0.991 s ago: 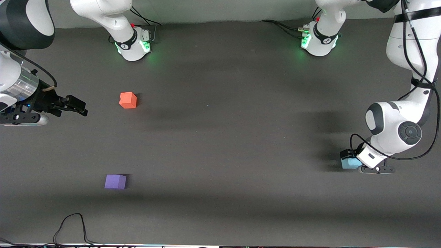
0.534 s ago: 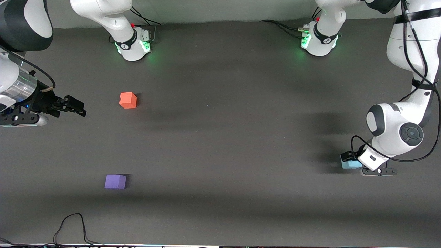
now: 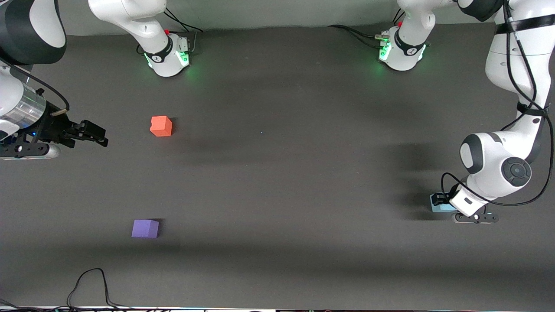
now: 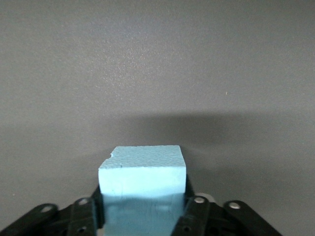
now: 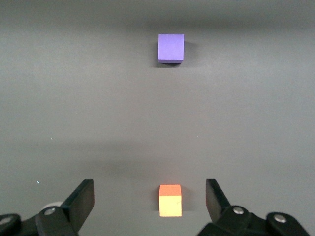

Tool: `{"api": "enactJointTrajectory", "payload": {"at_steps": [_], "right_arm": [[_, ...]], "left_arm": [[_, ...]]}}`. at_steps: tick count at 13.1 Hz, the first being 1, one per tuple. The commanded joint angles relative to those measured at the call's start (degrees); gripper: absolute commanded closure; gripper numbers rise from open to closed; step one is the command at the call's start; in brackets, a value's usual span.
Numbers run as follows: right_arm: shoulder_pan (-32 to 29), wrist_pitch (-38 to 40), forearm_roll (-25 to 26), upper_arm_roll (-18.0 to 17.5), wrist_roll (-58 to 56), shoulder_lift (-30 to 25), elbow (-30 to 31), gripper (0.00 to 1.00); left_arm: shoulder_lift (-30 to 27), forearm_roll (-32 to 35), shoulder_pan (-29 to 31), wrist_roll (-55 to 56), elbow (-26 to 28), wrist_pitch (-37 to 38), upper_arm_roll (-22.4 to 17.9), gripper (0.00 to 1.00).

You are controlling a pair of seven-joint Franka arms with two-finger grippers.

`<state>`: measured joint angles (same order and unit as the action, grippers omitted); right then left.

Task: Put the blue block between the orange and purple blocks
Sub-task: 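Lift the blue block and carry it toward the table middle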

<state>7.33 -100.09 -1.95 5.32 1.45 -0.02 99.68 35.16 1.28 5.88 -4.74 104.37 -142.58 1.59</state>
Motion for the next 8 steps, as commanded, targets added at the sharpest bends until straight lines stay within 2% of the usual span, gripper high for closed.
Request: {"api": "enactJointTrajectory", "payload": {"at_steps": [1, 3, 4, 5, 6, 8], "right_arm": [[-0.5, 0.0, 0.1, 0.2, -2.7, -0.1, -0.3, 0.0], [-0.5, 0.0, 0.1, 1.0, -2.8, 0.1, -0.3, 0.0], [-0.5, 0.0, 0.1, 1.0, -2.8, 0.0, -0.3, 0.0], [-0.5, 0.0, 0.1, 1.1, -2.8, 0.0, -0.3, 0.0], [-0.5, 0.0, 0.0, 1.2, -2.9, 0.1, -0.3, 0.0], [-0.5, 0.0, 0.0, 1.4, -2.9, 0.0, -0.3, 0.0]], "left_arm": [[0.4, 0.1, -0.1, 0.2, -0.7, 0.1, -0.1, 0.65], [0.3, 0.3, -0.1, 0.0, -1.5, 0.9, -0.1, 0.65], [-0.1, 0.4, 0.0, -0.3, -2.8, 3.8, -0.1, 0.65], [-1.3, 0.5, 0.2, -0.3, -5.3, 8.9, -0.1, 0.65], [-2.5, 0.5, 0.2, -0.4, -10.0, 17.9, -0.1, 0.64], [-4.7, 0.5, 0.1, 0.1, -14.2, 26.3, 0.0, 0.64]]}}
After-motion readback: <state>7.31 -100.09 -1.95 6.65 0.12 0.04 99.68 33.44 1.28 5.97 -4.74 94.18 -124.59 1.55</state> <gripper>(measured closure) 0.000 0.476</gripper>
